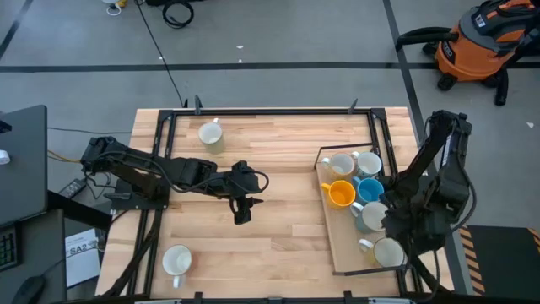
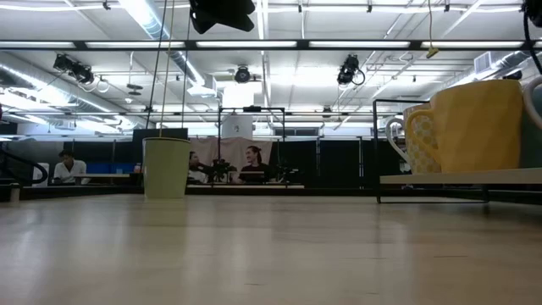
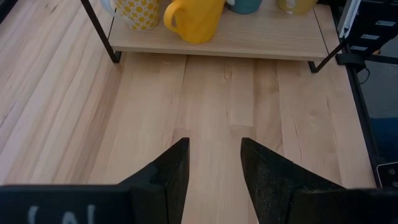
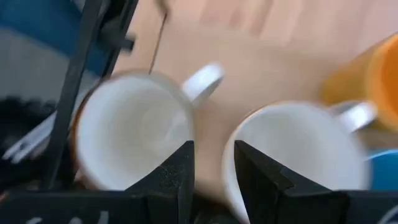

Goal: Place coffee mugs
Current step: Put the green mug on the shelf

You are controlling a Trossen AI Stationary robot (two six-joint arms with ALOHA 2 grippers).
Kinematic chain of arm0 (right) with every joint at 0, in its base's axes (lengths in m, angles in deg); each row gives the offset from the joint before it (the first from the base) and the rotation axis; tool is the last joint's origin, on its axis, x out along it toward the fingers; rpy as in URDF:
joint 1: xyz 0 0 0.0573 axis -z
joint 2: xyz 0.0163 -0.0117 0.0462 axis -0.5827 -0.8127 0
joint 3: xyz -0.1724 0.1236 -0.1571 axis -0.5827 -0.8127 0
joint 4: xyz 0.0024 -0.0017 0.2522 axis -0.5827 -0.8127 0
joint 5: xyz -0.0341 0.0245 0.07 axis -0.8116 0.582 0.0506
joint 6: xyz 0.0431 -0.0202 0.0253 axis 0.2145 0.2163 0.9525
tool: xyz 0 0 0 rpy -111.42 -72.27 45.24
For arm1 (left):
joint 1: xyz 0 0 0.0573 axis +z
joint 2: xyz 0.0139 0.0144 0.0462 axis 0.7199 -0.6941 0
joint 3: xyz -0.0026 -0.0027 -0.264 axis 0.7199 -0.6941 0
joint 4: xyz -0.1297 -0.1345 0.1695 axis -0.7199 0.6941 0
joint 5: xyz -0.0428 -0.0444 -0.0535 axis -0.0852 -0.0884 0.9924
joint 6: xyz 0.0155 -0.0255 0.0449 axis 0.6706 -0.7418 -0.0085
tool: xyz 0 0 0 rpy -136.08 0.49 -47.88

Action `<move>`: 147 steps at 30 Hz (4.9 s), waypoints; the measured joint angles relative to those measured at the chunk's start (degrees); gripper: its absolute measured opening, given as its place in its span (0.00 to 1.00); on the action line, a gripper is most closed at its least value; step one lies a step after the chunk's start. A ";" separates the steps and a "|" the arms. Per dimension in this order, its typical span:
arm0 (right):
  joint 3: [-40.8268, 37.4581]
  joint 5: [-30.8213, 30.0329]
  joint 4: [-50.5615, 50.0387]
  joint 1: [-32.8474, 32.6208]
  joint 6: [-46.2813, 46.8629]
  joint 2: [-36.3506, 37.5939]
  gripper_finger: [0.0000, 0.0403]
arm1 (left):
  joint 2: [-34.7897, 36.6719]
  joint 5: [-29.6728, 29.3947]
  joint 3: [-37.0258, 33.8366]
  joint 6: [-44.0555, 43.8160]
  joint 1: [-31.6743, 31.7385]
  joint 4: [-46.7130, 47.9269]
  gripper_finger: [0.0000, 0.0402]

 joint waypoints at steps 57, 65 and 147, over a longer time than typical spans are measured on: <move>0.00 16.98 41.77 62.39 -50.03 -13.97 0.29 | -0.35 8.31 -5.06 20.55 60.00 25.49 0.38; 0.00 16.96 42.27 62.88 -50.03 -13.94 0.29 | -0.33 6.22 -7.78 20.41 61.72 21.93 0.38; 0.00 16.77 43.10 62.90 -50.00 -13.92 0.29 | -0.33 -13.22 -14.75 -70.12 5.69 11.36 0.09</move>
